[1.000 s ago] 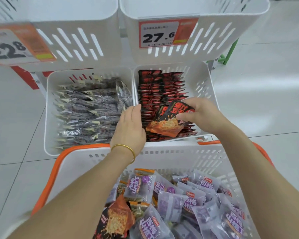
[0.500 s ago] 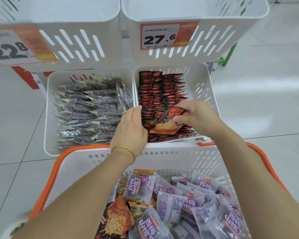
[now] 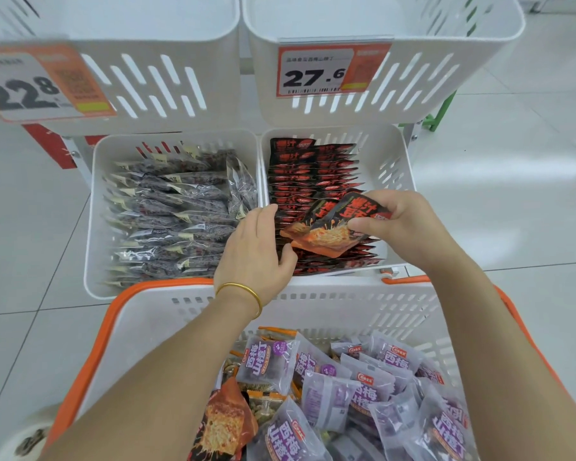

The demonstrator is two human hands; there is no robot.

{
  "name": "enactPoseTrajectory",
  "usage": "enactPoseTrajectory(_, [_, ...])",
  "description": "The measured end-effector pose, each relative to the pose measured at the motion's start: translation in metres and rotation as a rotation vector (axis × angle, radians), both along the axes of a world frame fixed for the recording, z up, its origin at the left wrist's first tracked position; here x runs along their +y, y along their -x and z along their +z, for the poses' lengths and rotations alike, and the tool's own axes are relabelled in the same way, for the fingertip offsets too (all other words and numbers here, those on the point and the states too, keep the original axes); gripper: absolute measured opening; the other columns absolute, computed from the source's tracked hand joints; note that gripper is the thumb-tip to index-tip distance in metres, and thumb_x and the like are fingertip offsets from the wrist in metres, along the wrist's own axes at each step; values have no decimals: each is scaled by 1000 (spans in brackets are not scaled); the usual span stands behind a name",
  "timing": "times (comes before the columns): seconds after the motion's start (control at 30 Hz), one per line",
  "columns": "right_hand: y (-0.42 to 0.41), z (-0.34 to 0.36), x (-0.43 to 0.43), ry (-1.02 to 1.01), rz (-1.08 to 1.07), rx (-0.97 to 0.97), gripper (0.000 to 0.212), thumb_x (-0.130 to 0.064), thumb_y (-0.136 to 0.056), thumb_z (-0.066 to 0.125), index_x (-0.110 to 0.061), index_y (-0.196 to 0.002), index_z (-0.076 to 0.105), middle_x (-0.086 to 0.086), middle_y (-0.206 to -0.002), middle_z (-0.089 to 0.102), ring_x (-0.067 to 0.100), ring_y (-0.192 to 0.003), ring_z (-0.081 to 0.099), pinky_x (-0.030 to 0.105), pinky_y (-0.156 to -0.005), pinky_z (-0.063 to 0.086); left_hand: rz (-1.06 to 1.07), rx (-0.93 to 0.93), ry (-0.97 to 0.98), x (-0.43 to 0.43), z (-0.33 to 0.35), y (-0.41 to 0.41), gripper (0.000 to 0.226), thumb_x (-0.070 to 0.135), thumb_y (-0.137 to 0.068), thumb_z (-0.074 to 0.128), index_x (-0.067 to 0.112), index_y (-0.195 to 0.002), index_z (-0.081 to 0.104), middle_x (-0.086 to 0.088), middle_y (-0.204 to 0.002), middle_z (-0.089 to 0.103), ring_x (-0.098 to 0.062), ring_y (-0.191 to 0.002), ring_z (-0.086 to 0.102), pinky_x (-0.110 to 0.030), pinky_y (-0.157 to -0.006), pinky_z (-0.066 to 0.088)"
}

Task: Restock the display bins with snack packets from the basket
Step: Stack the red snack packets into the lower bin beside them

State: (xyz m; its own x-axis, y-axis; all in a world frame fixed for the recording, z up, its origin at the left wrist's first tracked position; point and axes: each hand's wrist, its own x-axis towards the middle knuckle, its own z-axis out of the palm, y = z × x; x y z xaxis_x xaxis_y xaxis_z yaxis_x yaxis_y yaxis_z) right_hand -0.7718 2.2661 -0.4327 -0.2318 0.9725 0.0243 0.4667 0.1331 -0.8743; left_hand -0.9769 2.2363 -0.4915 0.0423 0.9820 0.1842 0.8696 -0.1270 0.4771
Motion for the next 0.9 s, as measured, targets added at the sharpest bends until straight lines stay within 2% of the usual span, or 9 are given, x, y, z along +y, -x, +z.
enactPoseTrajectory(0.07, [0, -1, 0, 26, 11, -23, 19, -3, -82, 69, -22, -84, 68, 3, -81, 70, 7, -70, 61, 25, -73, 52, 6, -7, -11, 0, 0, 0, 60, 28, -89, 50, 11, -142, 29, -5, -140, 39, -20, -129, 36, -34, -106, 32])
enactPoseTrajectory(0.17, [0, -6, 2, 40, 46, -97, 22, -2, -83, 68, -25, -82, 67, -4, -77, 68, 2, -65, 59, 16, -65, 49, 19, -35, -10, 0, -1, 1, 60, 26, -87, 51, 12, -142, 31, -5, -138, 40, -21, -124, 41, -36, -104, 36])
enactPoseTrajectory(0.3, [2, -15, 4, 33, 76, -199, 18, -5, -83, 67, -23, -87, 68, 0, -84, 69, 17, -78, 63, 25, -71, 48, 35, -90, -16, 0, -2, 2, 61, 17, -82, 51, 13, -140, 32, -5, -136, 42, -21, -122, 45, -39, -101, 40])
enactPoseTrajectory(0.43, [11, -18, 6, -37, 111, -266, 16, -8, -85, 67, -21, -93, 70, -13, -81, 64, 12, -78, 60, 16, -68, 44, 52, -144, -35, 1, -3, 2, 57, 12, -83, 47, 12, -138, 34, -7, -134, 43, -22, -122, 46, -42, -100, 40])
enactPoseTrajectory(0.53, [28, -29, 12, -114, 218, -462, 13, -13, -84, 67, -10, -96, 71, 0, -88, 67, 19, -85, 59, 28, -74, 46, 55, -173, -52, 1, -3, 2, 51, 19, -87, 41, 12, -137, 35, -6, -132, 44, -21, -120, 46, -41, -100, 40])
enactPoseTrajectory(0.63, [41, -41, 17, -116, 309, -574, 18, -15, -85, 66, -13, -102, 71, 5, -99, 64, 24, -96, 57, 40, -83, 48, 49, -156, -62, 1, -3, 2, 51, 30, -89, 33, 12, -136, 39, -5, -130, 47, -20, -118, 45, -38, -100, 39])
enactPoseTrajectory(0.7, [37, -45, 13, -164, 269, -552, 28, -16, -85, 67, -20, -113, 69, 1, -107, 58, 21, -102, 52, 36, -85, 46, 34, -136, -62, 1, -2, 2, 51, 33, -91, 30, 12, -137, 41, -5, -130, 48, -20, -118, 45, -36, -99, 38])
enactPoseTrajectory(0.77, [24, -44, 3, -241, 181, -489, 31, -14, -84, 67, -21, -115, 68, -3, -103, 52, 15, -96, 49, 30, -79, 44, 19, -95, -60, 1, -2, 3, 52, 34, -93, 27, 12, -137, 42, -5, -130, 49, -20, -119, 45, -35, -99, 38])
enactPoseTrajectory(0.9, [-15, -29, -22, -194, -83, -128, 23, -1, -78, 69, -21, -90, 69, -6, -86, 57, 1, -79, 50, 9, -73, 39, 1, -7, -42, 3, -3, 4, 46, 32, -99, 29, 15, -140, 42, -4, -131, 50, -20, -118, 44, -36, -98, 37])
